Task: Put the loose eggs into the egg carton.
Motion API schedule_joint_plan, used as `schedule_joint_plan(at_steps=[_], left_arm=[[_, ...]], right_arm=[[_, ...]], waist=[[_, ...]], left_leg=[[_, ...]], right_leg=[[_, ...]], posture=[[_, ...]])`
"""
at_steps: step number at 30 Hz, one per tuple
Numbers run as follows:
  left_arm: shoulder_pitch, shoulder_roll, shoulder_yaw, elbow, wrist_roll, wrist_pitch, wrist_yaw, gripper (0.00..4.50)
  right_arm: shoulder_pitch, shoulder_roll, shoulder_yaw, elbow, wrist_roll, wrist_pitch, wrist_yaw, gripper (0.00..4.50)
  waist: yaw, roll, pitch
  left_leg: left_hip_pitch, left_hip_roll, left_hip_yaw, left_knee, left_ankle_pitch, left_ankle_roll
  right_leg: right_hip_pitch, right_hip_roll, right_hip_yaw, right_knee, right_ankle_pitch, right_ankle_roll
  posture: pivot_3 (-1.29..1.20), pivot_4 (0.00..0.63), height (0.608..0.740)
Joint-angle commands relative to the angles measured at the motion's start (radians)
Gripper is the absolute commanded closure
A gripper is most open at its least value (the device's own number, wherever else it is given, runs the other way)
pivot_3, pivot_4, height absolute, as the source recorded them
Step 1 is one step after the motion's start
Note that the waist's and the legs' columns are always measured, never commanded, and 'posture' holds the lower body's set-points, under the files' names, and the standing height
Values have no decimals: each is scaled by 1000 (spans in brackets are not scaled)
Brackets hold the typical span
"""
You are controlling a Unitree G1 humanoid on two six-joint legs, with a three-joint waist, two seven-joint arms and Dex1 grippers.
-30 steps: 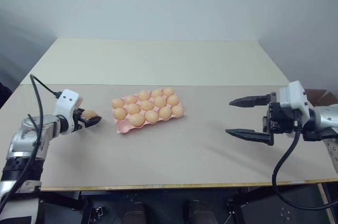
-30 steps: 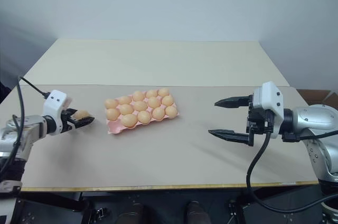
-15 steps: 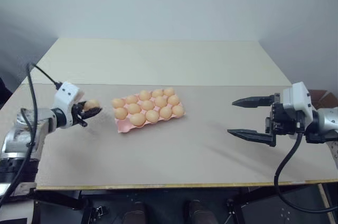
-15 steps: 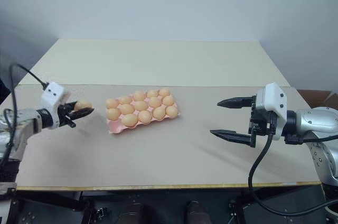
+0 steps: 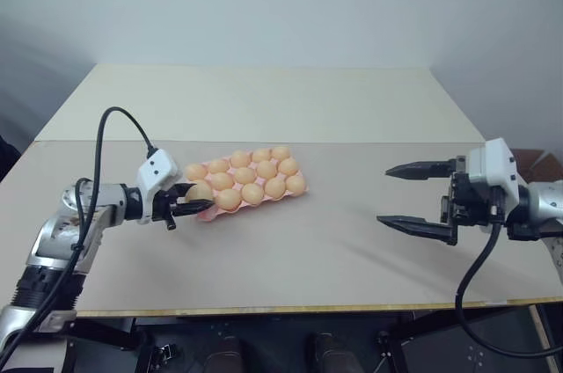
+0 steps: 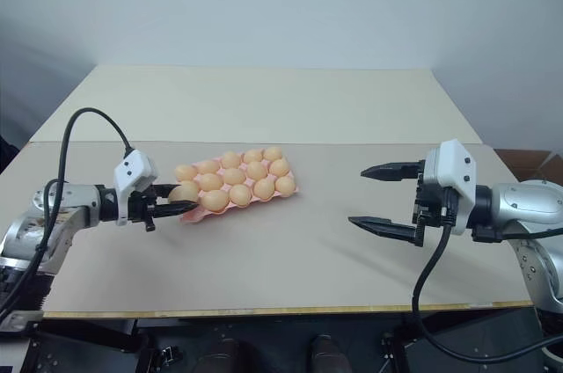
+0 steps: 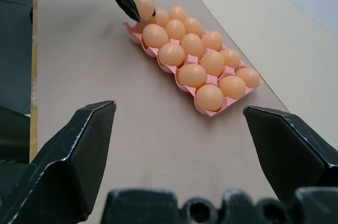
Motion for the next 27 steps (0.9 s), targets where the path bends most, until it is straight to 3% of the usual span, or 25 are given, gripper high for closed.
schedule_joint_plan(at_steps=[1,5,10,17,23,27], left_arm=[[-36,1,11,4,1,-24,-12,1207],[-33,25,62,-2,-17,-31,-10,33],[29,88,200,-57,-84,10,-18,33],[265,187,494,-208,-222,72,-88,33],[517,146,690,-377,-291,97,-109,33],[606,116,762,-465,-339,150,-63,33]], right_arm=[[-3,-7,-51,-33,31,7,-13,0],[-2,-7,-52,-31,29,4,-17,0],[-3,-2,-47,-19,22,-4,-18,0],[-41,-3,-15,42,9,-13,13,0],[-67,3,13,75,0,-19,35,0],[-69,8,22,86,1,-16,43,0]], waist=[[0,0,0],[-1,0,0],[-9,0,0],[-18,0,0],[-18,0,0],[-11,0,0]], left_leg=[[0,0,0,0,0,0],[0,0,0,0,0,0],[0,1,0,0,0,0],[0,1,0,0,0,0],[0,1,0,0,0,0],[1,1,0,0,0,0]], right_leg=[[0,0,0,0,0,0],[0,0,0,0,0,0],[0,0,0,0,0,0],[0,-1,0,0,-1,0],[-1,-1,-1,0,-4,-5],[0,-1,-1,0,-4,-6]], posture=[[0,150,740],[0,150,740],[0,150,740],[0,150,740],[0,150,740],[0,150,740]])
